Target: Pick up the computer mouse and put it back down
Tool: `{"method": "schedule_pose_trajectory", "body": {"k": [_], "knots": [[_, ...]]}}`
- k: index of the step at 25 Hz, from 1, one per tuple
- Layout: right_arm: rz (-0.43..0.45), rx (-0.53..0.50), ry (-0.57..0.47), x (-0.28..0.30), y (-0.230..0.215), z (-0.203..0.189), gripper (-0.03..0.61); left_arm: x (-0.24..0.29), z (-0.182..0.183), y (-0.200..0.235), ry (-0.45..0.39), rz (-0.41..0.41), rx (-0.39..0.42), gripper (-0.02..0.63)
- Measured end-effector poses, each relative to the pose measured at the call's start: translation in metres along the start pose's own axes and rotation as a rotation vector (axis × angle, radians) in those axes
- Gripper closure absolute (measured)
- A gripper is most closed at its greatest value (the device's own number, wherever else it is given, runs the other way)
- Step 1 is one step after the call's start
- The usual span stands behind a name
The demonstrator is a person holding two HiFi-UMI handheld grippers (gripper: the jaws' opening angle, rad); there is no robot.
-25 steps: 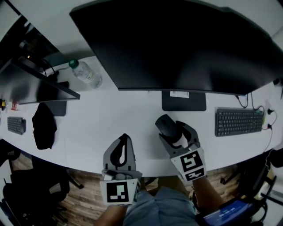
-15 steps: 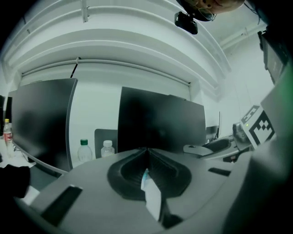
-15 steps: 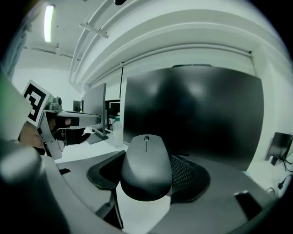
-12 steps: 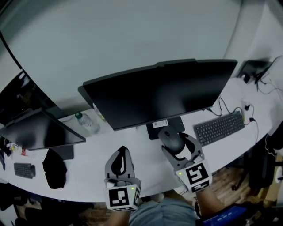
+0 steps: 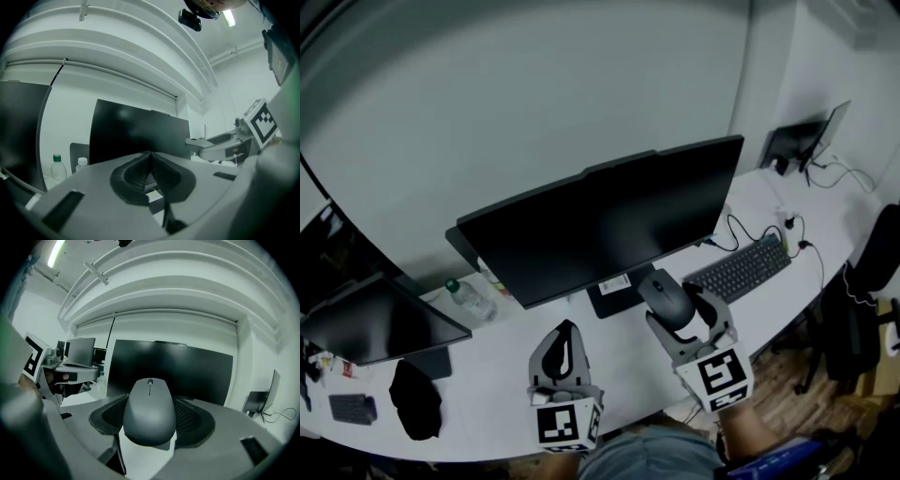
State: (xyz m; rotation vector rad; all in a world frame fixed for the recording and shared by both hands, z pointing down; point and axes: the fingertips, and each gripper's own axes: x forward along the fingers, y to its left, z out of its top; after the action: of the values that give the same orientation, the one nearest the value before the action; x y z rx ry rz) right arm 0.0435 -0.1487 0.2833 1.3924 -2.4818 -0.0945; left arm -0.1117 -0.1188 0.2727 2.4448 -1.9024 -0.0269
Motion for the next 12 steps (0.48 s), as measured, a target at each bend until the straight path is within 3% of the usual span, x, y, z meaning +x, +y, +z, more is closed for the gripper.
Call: {"method": "schedule_pose_trajectory", "body": {"k": [12], "knots": [[-0.029,0.010,0.028,-0.004,-0.013,-0.012,0.278,0.014,-0.003,-0.015,0.005,-0.048,-0.004,0.606]]}}
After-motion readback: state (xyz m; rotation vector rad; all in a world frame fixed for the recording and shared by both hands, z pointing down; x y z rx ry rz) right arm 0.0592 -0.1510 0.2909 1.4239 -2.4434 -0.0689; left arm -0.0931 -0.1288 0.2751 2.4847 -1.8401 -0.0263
